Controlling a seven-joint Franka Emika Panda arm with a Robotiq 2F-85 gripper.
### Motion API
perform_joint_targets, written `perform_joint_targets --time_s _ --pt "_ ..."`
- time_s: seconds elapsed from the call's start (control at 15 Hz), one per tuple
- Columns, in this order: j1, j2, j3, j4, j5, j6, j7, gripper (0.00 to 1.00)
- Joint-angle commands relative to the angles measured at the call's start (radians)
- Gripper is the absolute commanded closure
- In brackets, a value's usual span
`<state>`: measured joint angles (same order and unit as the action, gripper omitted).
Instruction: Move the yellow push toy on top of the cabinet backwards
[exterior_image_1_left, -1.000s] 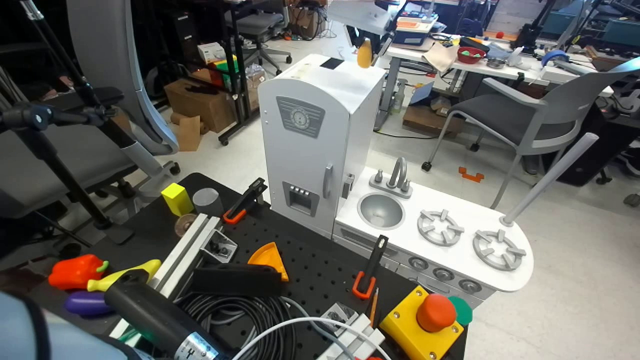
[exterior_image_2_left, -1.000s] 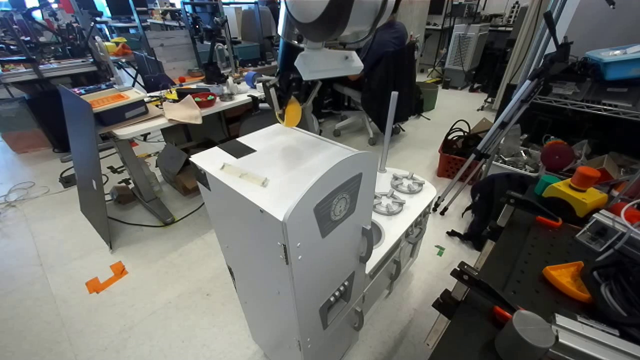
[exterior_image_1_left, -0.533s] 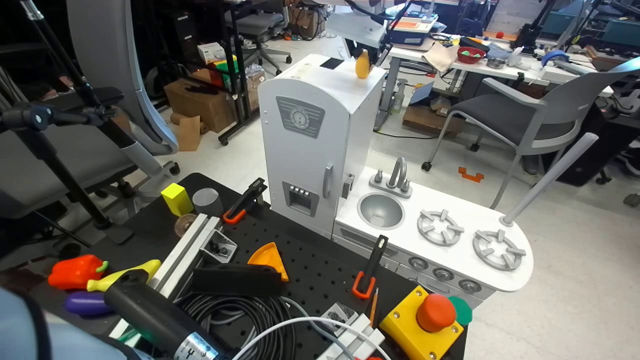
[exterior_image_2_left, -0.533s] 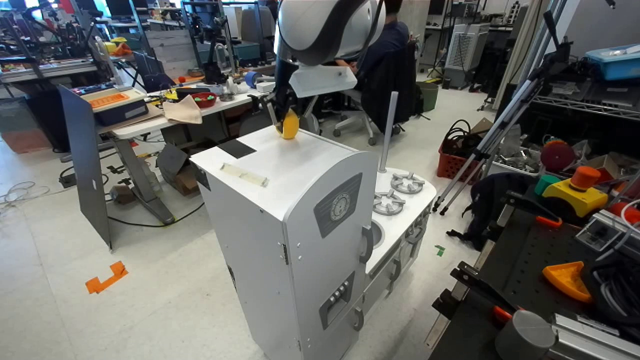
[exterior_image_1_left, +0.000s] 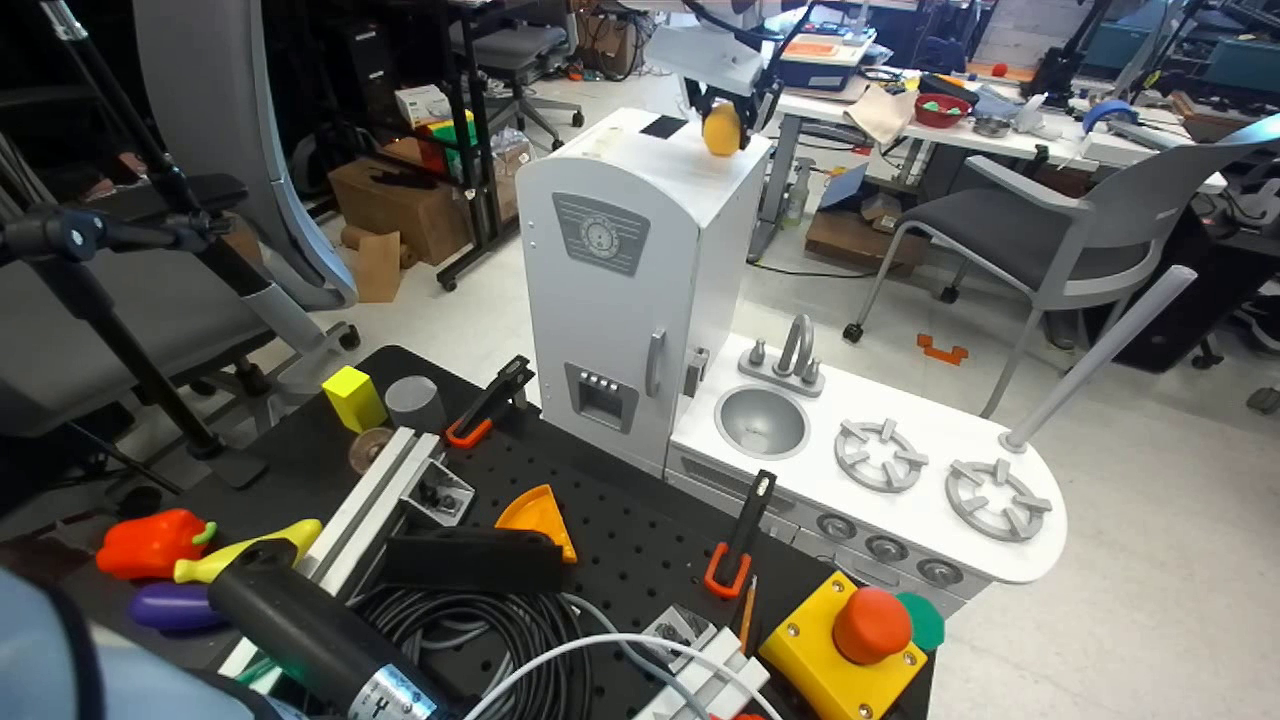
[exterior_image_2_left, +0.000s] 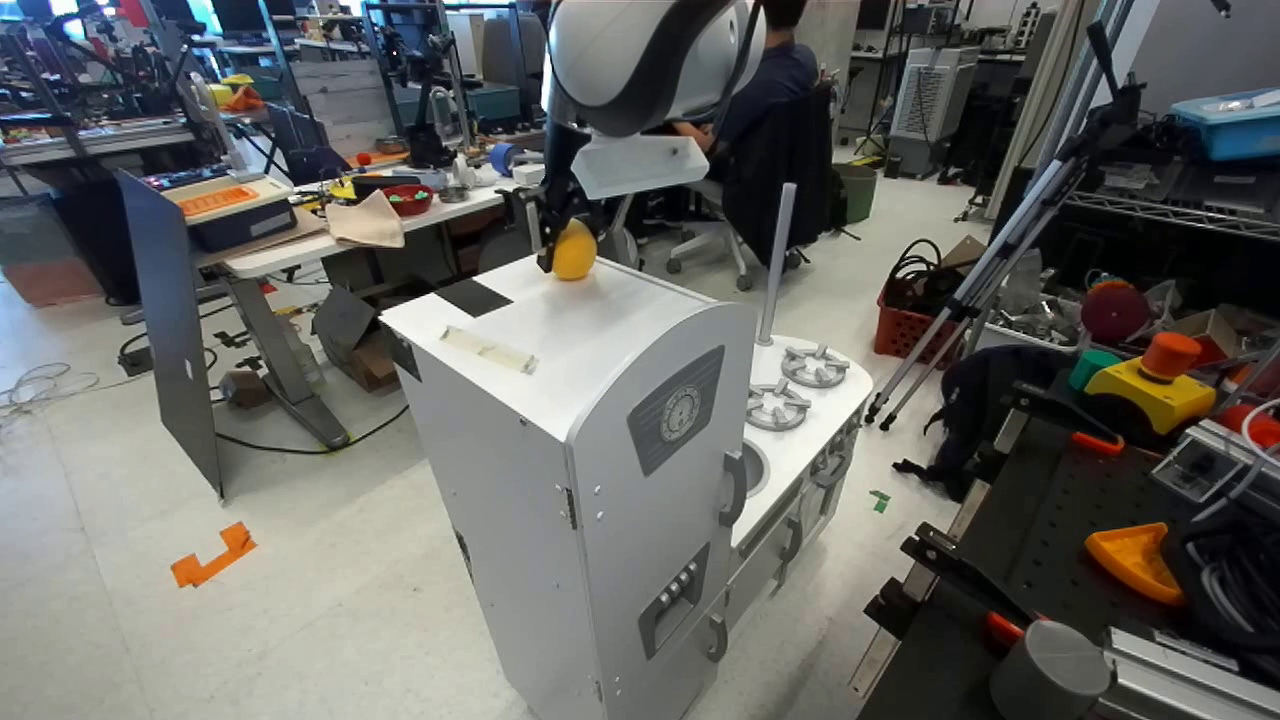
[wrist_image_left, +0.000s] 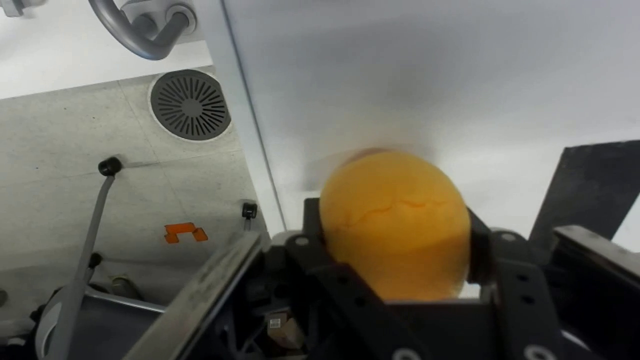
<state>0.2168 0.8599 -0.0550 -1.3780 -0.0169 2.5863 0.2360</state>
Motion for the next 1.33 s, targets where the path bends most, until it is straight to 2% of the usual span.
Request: perform_joint_targets --time_s 0.0,0.13,0.67,1.27 --pt "0.018 -0.014 -0.013 -0.01 -0.026 -0.011 0.023 0.05" --pt "0.023 -0.025 -0.013 -0.027 -0.027 -0.002 0.023 0.0" --pt "0.056 -0.104 -0.032 -0.141 -0.071 0.077 0.025 0.0" --pt "0.132 -0.288 -0.126 -0.434 -0.191 0.3 0.074 0.0"
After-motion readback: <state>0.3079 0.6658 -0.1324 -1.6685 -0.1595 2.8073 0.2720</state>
